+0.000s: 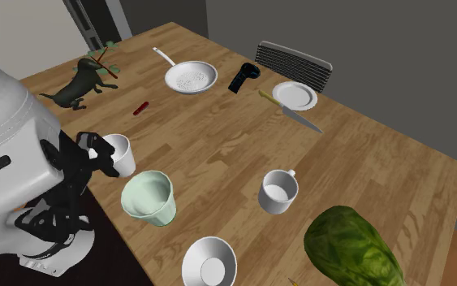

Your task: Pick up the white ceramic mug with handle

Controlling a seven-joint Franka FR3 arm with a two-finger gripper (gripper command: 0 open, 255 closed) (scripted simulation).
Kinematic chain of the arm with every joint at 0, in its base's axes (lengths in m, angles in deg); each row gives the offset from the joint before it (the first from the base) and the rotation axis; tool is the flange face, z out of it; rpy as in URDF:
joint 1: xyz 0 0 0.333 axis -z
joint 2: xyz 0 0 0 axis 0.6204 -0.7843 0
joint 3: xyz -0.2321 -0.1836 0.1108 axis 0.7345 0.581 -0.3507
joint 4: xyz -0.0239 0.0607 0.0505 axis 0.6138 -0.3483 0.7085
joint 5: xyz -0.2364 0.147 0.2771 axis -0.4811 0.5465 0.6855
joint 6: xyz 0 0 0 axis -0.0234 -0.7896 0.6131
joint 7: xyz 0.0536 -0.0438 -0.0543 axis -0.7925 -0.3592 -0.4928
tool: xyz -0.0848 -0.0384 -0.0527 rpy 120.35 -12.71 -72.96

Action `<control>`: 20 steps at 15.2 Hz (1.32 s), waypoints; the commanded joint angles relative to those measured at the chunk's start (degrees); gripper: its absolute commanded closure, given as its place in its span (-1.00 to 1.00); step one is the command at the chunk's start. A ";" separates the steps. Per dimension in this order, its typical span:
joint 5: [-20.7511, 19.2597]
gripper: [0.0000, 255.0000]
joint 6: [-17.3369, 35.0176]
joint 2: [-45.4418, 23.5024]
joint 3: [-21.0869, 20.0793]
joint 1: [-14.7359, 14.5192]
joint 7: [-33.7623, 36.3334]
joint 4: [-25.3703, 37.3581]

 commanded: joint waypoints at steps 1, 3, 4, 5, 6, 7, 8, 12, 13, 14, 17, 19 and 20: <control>0.00 -1.00 0.00 0.00 0.00 0.00 0.00 0.00; 0.32 -1.00 3.01 -4.33 -0.50 -0.19 0.50 1.08; 0.45 -1.00 4.43 -6.54 -0.74 -0.27 0.74 1.73; 0.57 -1.00 5.79 -8.77 -0.98 -0.35 0.98 2.47; 0.68 -1.00 7.10 -11.01 -1.21 -0.42 1.22 3.29; 0.77 -1.00 8.34 -13.27 -1.45 -0.48 1.46 4.18; 0.84 -1.00 9.52 -15.54 -1.68 -0.52 1.69 5.15; 0.94 -1.00 13.56 -24.69 -2.52 -0.74 2.67 9.76; 0.91 -1.00 14.39 -26.99 -2.71 -0.79 2.93 11.10; 0.87 -1.00 15.16 -29.30 -2.90 -0.84 3.18 12.51; 0.64 -1.00 17.02 -36.21 -3.43 -0.99 3.97 17.18; 0.40 -1.00 17.91 -40.83 -3.73 -1.12 4.50 20.67; 0.26 -1.00 18.24 -43.15 -3.86 -1.19 4.77 22.52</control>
